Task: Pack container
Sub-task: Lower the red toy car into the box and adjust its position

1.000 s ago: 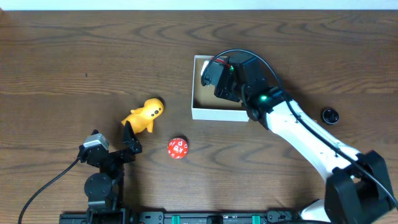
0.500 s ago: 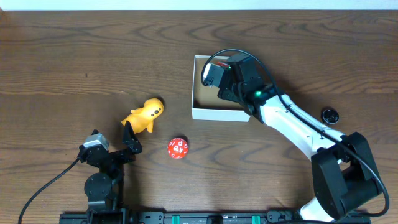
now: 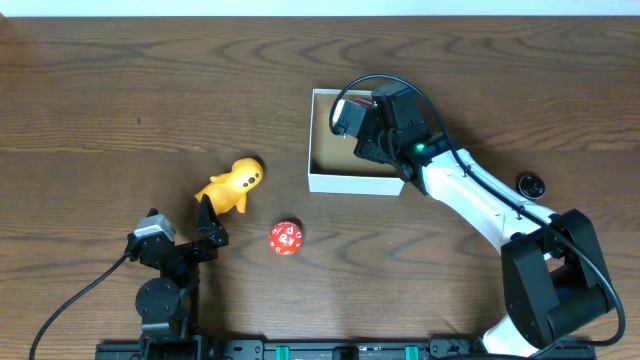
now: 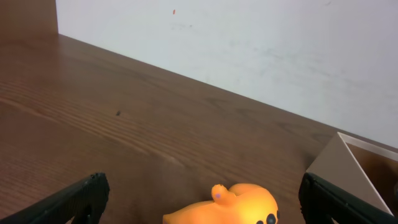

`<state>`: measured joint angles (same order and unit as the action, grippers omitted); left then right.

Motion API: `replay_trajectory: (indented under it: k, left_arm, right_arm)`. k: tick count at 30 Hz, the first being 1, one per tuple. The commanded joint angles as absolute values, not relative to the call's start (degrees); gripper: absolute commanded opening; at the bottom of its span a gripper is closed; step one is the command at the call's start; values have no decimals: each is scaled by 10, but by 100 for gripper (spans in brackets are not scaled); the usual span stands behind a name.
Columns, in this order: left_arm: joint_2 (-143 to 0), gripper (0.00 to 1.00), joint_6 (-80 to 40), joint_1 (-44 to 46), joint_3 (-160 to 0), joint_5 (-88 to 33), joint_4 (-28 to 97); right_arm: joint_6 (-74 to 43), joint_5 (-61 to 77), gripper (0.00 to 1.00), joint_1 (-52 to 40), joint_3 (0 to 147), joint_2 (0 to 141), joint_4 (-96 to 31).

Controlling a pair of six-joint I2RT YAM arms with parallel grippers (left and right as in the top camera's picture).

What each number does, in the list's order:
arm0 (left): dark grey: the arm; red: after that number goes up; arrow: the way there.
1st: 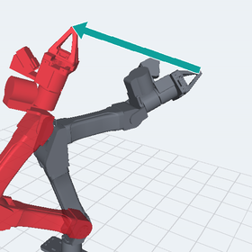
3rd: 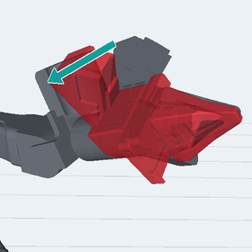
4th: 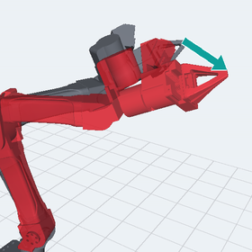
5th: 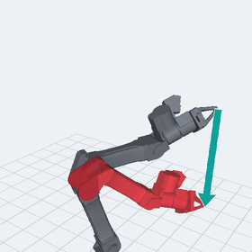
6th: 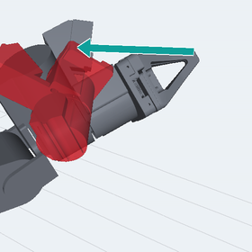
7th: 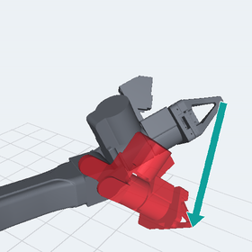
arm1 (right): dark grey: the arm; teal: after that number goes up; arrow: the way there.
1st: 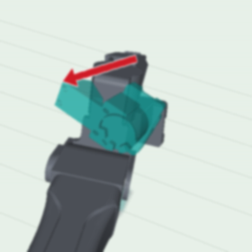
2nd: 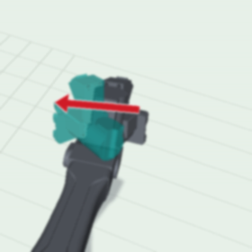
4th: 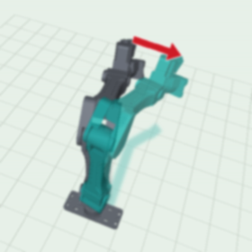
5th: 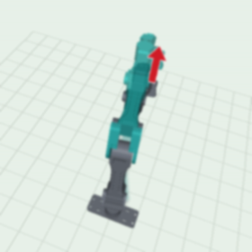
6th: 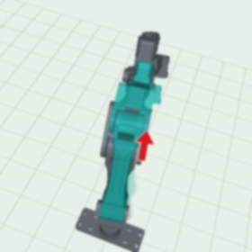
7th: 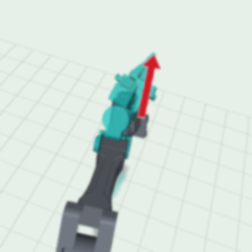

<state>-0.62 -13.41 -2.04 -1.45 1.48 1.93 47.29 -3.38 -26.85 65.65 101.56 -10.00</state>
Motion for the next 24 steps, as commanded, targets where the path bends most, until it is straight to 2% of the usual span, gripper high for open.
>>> replay_trajectory:
  k: [1, 21, 24]
  left_arm:
    - [-2, 98, -125, -20, -2, 20, 40]
    - [-2, 98, -125, -20, -2, 20, 40]
    - [-2, 98, -125, -20, -2, 20, 40]
  right_arm:
    - [479, -25, 78, -265, 668, 1019, -102]
    - [483, -33, 80, -287, 672, 1012, -104]
    - [454, -51, 75, -302, 681, 1003, -98]
